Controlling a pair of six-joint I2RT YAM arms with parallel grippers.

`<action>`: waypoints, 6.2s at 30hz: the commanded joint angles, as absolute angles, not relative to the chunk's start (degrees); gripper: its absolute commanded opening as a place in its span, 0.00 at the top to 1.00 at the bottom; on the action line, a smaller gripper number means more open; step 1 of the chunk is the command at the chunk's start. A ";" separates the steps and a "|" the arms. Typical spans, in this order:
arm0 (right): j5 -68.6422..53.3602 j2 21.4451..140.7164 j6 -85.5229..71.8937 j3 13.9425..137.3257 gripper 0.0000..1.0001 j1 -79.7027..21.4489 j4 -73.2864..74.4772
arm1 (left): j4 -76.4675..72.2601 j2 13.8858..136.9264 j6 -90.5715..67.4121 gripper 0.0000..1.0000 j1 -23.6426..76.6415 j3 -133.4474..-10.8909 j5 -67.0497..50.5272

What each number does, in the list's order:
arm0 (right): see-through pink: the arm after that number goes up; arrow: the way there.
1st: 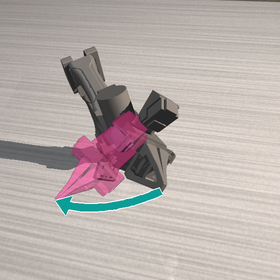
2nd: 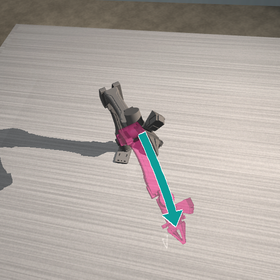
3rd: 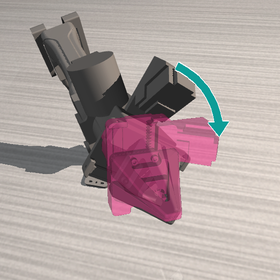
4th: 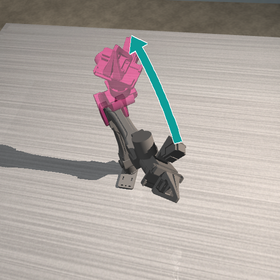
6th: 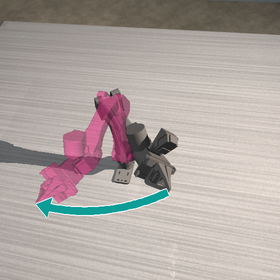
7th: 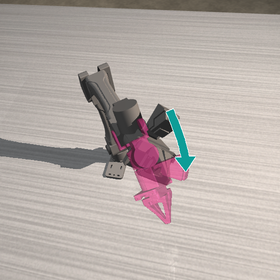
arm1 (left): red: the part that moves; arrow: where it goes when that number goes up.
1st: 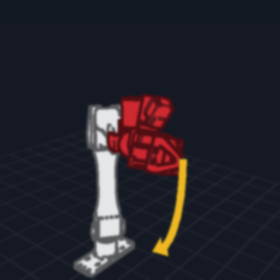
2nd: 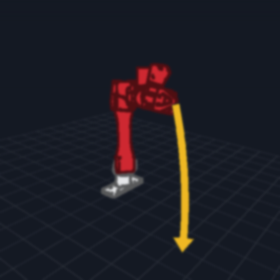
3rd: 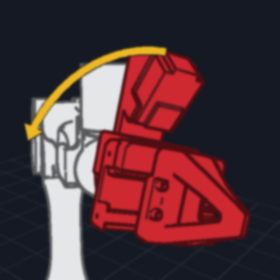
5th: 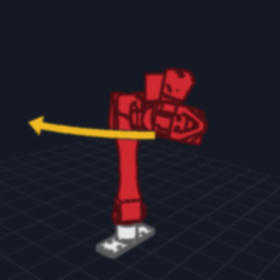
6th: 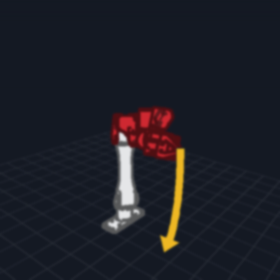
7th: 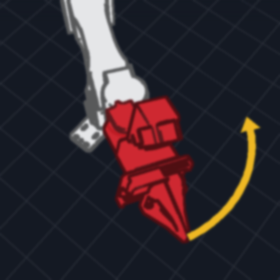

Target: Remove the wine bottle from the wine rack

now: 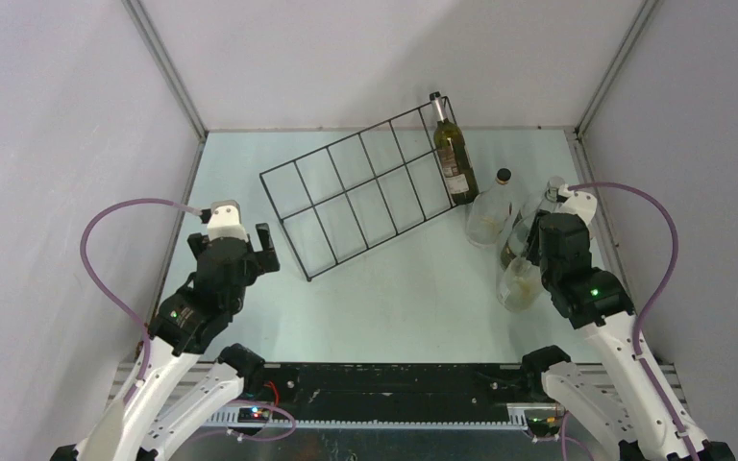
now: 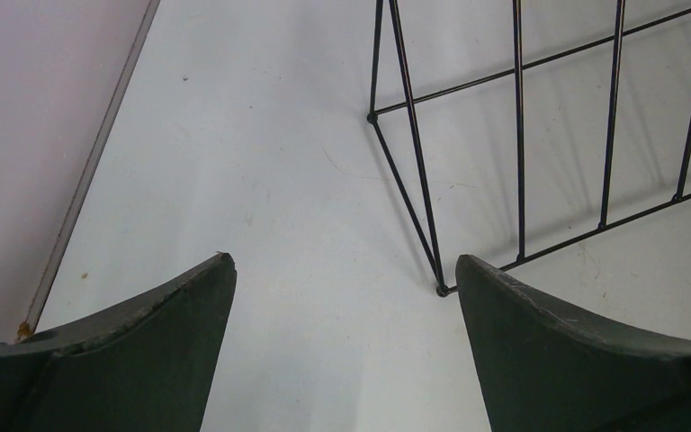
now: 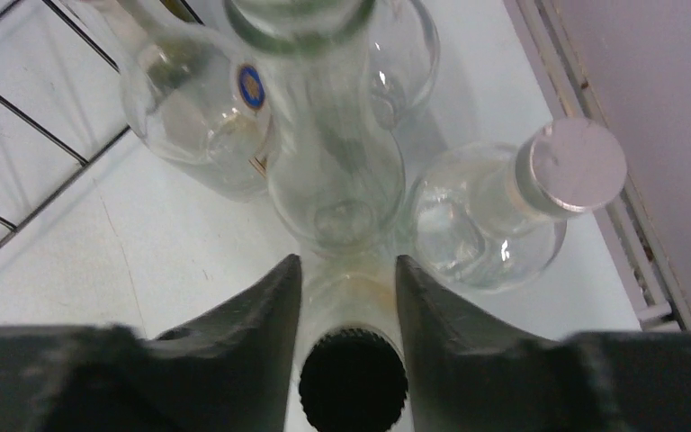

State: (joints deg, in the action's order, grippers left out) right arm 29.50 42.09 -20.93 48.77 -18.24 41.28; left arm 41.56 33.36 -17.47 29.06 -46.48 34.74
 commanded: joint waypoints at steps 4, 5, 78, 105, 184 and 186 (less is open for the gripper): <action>28.94 40.99 -20.92 49.48 0.44 -18.01 34.95 | 39.75 33.35 -16.13 0.00 28.65 -45.88 35.03; 28.86 40.72 -20.98 49.48 0.44 -18.02 34.97 | 39.78 33.39 -16.16 0.00 28.65 -45.88 35.01; 18.87 25.60 -15.79 67.40 0.35 -17.96 55.51 | 19.61 118.52 -20.54 0.00 38.56 -123.83 -2.30; 11.73 22.15 -18.31 67.36 0.34 -17.92 57.35 | -5.05 133.74 -31.87 0.03 35.60 -126.68 2.23; 13.51 20.32 -21.29 68.79 0.32 -17.99 59.98 | -12.47 148.96 -44.01 0.78 31.90 -137.37 10.64; 13.78 20.38 -21.13 68.77 0.32 -18.01 60.09 | -12.79 147.58 -42.14 0.84 31.90 -136.02 10.81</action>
State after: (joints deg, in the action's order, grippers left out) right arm 12.47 19.75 -22.00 67.29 -18.13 59.96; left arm -15.05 151.46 -48.18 33.30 -138.15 8.43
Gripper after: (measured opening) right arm 0.681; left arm 0.334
